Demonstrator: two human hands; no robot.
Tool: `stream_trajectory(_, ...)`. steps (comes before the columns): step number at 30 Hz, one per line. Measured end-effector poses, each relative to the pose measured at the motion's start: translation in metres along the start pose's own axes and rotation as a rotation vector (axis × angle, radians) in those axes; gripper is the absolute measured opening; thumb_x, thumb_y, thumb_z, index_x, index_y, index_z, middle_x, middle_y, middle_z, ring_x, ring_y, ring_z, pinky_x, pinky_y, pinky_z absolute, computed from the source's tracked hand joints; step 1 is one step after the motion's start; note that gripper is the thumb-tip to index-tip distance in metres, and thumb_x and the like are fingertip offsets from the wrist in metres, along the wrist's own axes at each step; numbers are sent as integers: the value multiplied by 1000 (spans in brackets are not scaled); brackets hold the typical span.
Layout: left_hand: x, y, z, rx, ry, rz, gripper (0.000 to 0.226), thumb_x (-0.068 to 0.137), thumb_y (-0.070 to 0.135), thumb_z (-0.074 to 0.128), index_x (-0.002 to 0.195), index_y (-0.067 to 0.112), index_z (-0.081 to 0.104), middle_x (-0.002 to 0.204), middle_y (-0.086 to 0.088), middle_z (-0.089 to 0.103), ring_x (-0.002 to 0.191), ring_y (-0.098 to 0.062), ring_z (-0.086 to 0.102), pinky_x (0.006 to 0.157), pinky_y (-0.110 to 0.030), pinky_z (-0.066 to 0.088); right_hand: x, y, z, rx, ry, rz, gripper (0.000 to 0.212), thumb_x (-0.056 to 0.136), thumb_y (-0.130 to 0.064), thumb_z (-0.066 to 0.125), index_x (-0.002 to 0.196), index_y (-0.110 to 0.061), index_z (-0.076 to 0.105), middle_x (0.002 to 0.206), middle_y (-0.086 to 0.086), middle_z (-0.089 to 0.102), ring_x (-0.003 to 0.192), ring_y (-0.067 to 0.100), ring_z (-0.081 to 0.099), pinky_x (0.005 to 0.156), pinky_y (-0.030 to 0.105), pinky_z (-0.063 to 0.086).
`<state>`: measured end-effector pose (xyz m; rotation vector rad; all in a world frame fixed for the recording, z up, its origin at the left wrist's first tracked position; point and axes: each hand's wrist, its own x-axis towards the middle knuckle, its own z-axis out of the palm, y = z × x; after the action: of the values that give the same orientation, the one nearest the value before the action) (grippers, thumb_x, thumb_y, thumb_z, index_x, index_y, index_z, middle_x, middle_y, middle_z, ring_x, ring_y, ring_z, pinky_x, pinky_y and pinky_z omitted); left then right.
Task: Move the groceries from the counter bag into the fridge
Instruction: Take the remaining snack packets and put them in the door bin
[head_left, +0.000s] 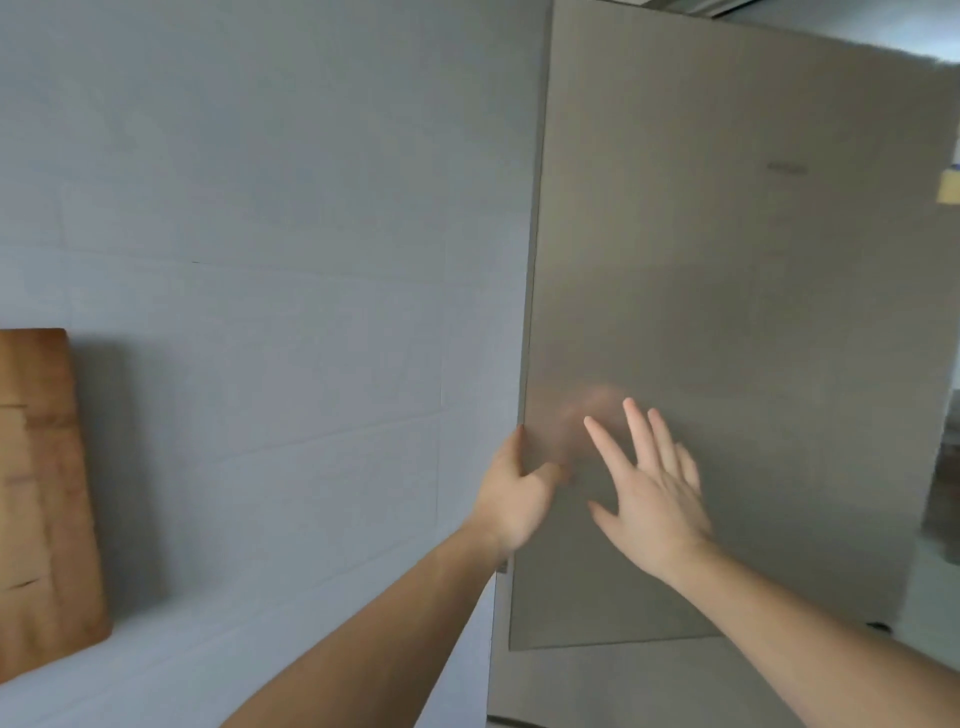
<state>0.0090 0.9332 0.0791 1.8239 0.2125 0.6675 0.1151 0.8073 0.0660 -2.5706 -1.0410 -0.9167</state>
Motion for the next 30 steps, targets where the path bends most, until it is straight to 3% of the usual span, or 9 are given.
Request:
stream_trajectory(4,29,-13,-6,68,7,28,40,83,7,58,111,35,55,103,28,62,97,13,56,84,-15,45,23,1,18,-40,-38,-8,90,87,-45,58,151,-41,-5,157,2,-28,147,28,-20,118,51,8)
stream_trajectory(6,40,-22,-8,201,36,44,45,83,4,52,119,32,49,110,25,58,103,7,54,89,-19,45,34,2,26,-69,-52,-29,91,88,-44,58,150,-41,-8,156,2,-31,146,29,-22,117,55,7)
stream_trajectory(8,50,-31,-6,329,82,67,57,86,6,49,139,25,39,129,14,54,121,-6,50,99,-29,45,45,5,36,-73,-48,-43,92,87,-43,60,151,-41,-6,156,2,-30,146,29,-22,115,60,9)
stream_trajectory(10,60,-38,-3,381,144,65,66,89,10,49,149,24,27,140,7,47,129,-13,46,103,-36,46,56,9,46,-104,-20,-64,94,80,-42,68,152,-40,7,159,4,-20,147,31,-13,110,66,15)
stream_trajectory(13,78,-49,3,381,262,72,64,90,11,49,148,25,28,142,6,48,129,-16,49,101,-38,47,69,16,64,-129,50,-76,98,58,-36,84,146,-34,38,159,9,13,145,35,15,100,70,25)
stream_trajectory(15,89,-53,6,375,308,61,65,90,11,52,150,23,28,144,6,47,130,-15,48,105,-36,44,77,17,73,-146,71,-86,98,54,-34,86,143,-32,44,158,10,21,143,36,20,99,70,24)
stream_trajectory(20,114,-61,14,404,313,10,72,89,10,53,153,20,22,148,1,43,135,-18,43,108,-33,39,94,18,85,-172,31,-70,95,59,-30,80,145,-32,40,160,8,19,145,35,13,100,69,20)
stream_trajectory(25,132,-63,11,485,217,-29,76,84,5,49,153,21,22,149,2,39,134,-19,42,106,-31,40,108,21,90,-160,-33,-117,85,83,-37,60,153,-30,12,161,6,-12,142,32,-17,107,67,13)
stream_trajectory(30,140,-64,3,579,110,-37,77,86,6,53,154,21,18,159,5,22,142,-13,29,106,-13,24,112,17,92,-185,-92,-114,86,86,-33,57,153,-26,5,160,9,-17,145,36,-14,106,70,13)
